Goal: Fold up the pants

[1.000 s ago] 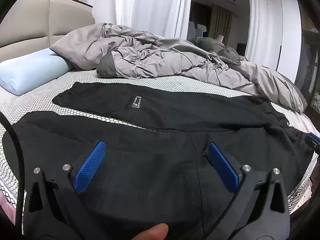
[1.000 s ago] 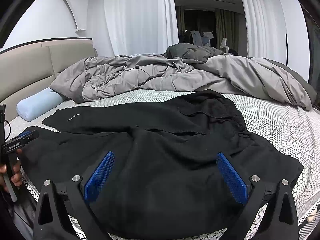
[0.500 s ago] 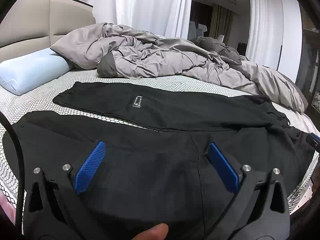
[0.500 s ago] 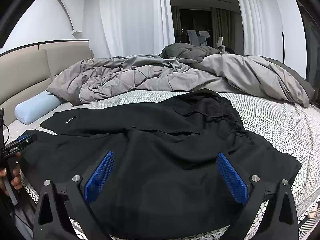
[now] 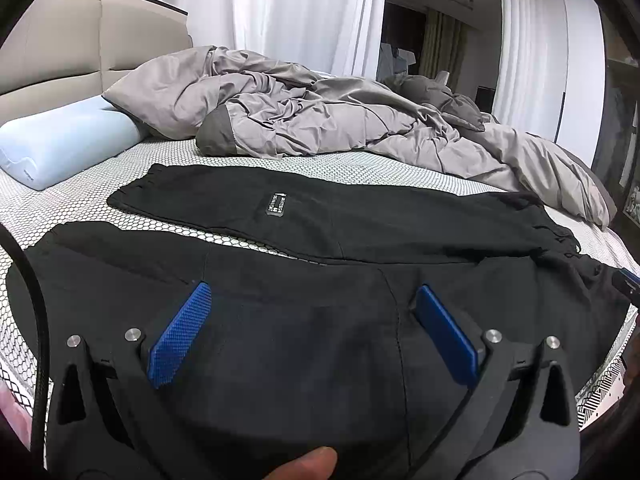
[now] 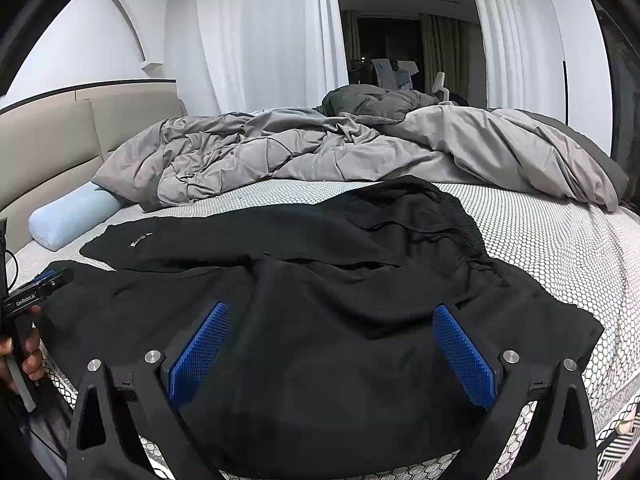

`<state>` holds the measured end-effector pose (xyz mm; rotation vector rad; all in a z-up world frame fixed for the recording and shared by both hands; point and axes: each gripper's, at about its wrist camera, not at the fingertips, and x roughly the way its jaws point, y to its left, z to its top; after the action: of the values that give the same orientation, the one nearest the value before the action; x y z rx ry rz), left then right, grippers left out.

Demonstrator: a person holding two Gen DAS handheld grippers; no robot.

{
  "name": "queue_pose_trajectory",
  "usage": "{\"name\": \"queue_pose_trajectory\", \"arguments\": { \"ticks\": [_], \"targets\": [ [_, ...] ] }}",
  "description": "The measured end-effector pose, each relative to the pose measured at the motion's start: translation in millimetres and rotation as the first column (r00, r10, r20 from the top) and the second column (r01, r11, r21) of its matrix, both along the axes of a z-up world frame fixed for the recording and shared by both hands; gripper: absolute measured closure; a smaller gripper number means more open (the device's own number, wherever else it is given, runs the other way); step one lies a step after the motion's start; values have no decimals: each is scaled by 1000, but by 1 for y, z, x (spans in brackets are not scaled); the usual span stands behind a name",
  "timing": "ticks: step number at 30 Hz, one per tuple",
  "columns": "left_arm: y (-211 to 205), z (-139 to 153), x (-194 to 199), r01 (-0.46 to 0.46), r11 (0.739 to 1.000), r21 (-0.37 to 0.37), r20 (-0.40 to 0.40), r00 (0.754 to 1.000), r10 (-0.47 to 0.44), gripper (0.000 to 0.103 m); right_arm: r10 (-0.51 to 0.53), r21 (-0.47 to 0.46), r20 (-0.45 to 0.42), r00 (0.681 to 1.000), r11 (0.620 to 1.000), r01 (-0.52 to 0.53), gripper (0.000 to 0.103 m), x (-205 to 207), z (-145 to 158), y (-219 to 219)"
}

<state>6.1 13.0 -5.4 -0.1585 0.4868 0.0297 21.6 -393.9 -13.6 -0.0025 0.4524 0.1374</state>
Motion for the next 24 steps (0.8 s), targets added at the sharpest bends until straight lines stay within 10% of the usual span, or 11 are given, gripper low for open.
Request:
{"name": "queue_pose_trajectory", "arguments": {
  "ticks": [24],
  "targets": [
    [70, 2, -49, -170, 971, -168, -42, 985, 165, 1, -82, 41, 2, 997, 996, 82, 0, -7, 0, -25]
  ]
}}
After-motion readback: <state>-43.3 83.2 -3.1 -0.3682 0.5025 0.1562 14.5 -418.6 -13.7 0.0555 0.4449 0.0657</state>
